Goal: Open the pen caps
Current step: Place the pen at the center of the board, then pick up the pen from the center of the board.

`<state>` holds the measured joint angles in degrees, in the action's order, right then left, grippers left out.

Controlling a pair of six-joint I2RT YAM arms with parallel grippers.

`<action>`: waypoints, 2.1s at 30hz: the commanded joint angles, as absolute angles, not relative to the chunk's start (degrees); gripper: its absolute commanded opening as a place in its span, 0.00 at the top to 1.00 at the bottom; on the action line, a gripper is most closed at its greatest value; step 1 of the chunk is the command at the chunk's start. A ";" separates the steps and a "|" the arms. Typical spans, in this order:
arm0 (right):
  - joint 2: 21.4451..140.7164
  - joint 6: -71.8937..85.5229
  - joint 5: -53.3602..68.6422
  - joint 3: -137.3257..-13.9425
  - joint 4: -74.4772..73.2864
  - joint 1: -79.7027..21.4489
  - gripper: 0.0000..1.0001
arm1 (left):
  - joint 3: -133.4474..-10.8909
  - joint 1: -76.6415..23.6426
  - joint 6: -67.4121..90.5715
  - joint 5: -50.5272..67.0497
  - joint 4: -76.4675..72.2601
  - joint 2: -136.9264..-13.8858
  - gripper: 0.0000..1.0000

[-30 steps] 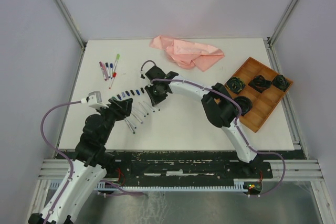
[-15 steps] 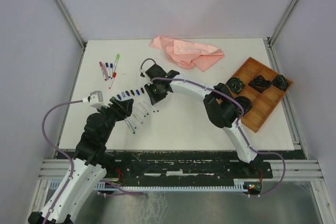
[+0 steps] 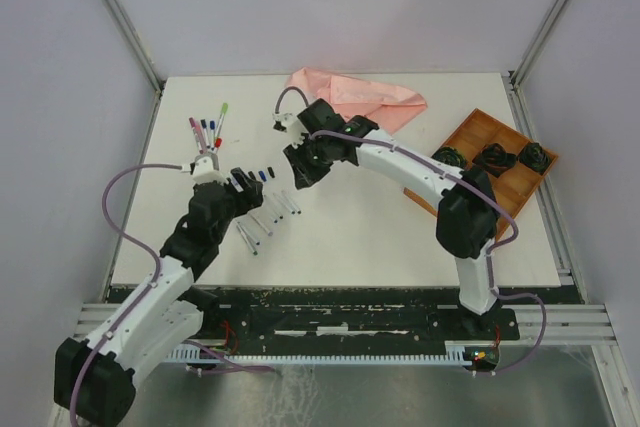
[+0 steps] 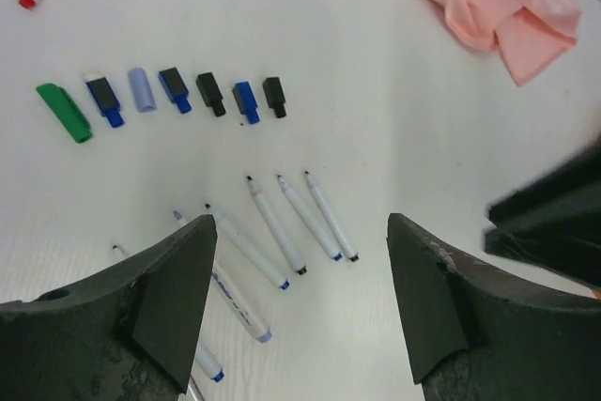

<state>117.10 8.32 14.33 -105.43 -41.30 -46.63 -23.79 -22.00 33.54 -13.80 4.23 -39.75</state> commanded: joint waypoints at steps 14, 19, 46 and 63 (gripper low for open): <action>83.50 -11.55 46.55 -88.39 -47.91 -25.37 0.63 | -64.35 -14.98 18.13 -18.04 11.69 -88.24 0.16; 82.16 -11.95 51.12 -86.91 -47.69 -24.27 0.61 | -77.48 -10.58 16.37 -15.24 20.32 -101.03 0.15; 85.53 -12.74 52.69 -85.19 -47.64 -23.55 0.61 | -91.90 2.92 4.83 -6.69 34.05 -119.44 0.47; 87.70 -12.56 54.30 -84.99 -47.92 -22.85 0.61 | -91.54 3.34 4.71 -5.77 31.41 -116.80 0.52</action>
<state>87.53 -11.86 52.49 -84.86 -49.39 -23.14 -90.72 3.14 8.56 -5.85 34.09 -120.40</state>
